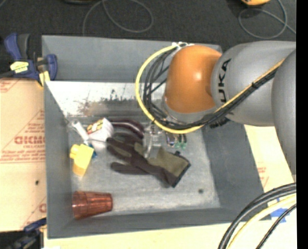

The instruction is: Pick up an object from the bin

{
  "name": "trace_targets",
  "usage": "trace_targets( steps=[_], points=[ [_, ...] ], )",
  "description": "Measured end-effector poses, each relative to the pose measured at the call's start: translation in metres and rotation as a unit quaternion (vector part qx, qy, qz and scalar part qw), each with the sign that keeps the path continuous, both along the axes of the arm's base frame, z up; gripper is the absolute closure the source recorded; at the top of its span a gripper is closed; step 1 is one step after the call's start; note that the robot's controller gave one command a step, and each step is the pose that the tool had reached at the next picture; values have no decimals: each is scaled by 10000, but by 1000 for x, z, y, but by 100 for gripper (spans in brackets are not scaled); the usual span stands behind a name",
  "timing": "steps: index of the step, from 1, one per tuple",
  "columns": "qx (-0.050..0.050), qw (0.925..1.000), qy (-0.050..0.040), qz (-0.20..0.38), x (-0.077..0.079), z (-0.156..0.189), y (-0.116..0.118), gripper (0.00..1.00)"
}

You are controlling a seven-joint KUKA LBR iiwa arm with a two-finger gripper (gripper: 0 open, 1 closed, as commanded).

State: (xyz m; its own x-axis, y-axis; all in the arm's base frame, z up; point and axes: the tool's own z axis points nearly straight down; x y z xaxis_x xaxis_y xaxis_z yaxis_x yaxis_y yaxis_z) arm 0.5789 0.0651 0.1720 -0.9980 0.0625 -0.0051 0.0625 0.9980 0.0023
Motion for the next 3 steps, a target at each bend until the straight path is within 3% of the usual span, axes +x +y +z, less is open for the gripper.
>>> trace_targets(
  steps=[1,2,3],
  points=[
    [-37,9995,-14,314,-27,-10,12,100],
    [5,9995,8,319,-44,-12,52,100],
    [-8,9969,-15,-783,-28,-8,54,100]
  ],
)
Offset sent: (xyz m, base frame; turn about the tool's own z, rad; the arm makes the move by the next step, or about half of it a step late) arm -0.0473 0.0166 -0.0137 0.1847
